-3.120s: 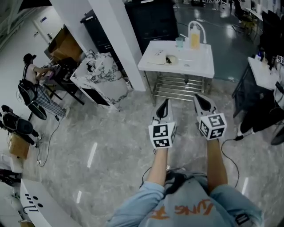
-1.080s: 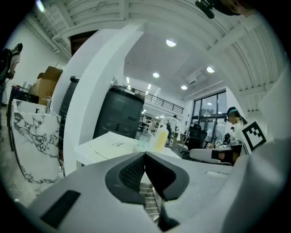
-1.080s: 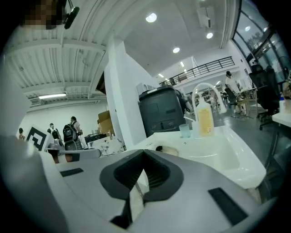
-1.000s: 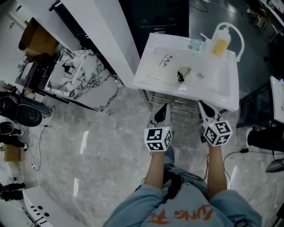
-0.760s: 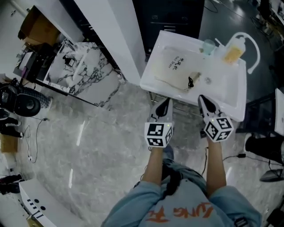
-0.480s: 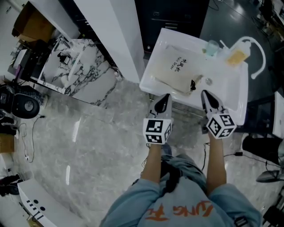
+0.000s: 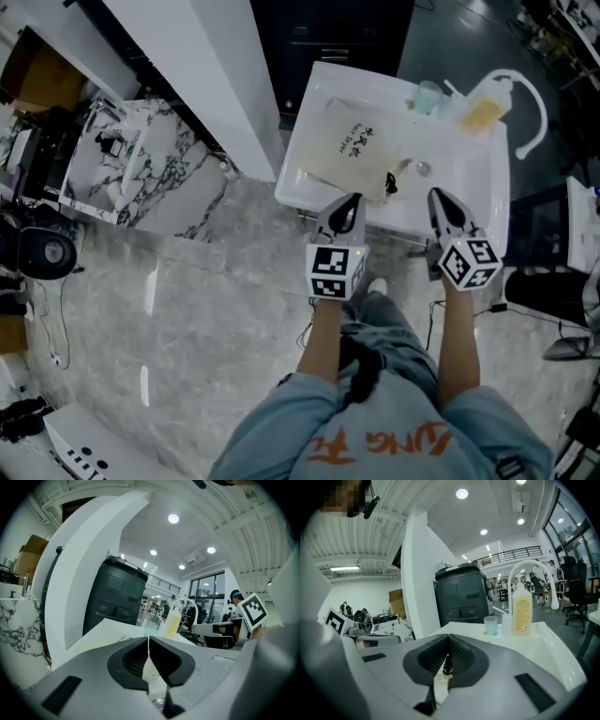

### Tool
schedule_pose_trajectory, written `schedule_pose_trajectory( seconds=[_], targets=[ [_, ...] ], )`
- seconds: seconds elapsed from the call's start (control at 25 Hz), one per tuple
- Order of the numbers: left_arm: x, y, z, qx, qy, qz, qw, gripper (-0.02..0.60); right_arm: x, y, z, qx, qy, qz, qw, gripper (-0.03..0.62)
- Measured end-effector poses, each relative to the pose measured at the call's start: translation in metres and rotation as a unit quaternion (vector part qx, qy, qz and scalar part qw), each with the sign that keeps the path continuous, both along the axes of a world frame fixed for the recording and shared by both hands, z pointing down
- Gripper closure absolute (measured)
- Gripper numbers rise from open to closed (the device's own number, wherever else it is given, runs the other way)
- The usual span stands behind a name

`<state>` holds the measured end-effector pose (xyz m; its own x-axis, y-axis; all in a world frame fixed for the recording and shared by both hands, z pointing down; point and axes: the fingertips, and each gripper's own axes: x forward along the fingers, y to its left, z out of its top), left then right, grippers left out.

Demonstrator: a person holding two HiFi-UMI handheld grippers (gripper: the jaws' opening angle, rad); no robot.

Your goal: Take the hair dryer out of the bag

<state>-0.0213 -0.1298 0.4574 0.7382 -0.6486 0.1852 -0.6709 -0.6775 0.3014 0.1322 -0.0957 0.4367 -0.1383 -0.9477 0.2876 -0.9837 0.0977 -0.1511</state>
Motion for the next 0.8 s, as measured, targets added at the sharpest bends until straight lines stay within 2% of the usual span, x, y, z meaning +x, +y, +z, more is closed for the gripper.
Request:
schedule_pose_trajectory(
  seconds=[0.4, 0.6, 0.8],
  targets=[
    [0.027, -0.01, -0.002, 0.014, -0.016, 0.024, 0.9995, 0.578, 0.02, -0.008, -0.003, 0.003, 0.01, 0.005, 1.0, 0.594],
    [0.038, -0.021, 0.006, 0.016, -0.037, 0.031, 0.9987, 0.578, 0.022, -0.024, 0.004, 0.016, 0.027, -0.002, 0.999, 0.594],
    [0.049, -0.028, 0.015, 0.016, -0.075, 0.037, 0.9964, 0.578, 0.028, -0.043, 0.001, 0.031, 0.033, -0.008, 0.999, 0.594]
  ],
)
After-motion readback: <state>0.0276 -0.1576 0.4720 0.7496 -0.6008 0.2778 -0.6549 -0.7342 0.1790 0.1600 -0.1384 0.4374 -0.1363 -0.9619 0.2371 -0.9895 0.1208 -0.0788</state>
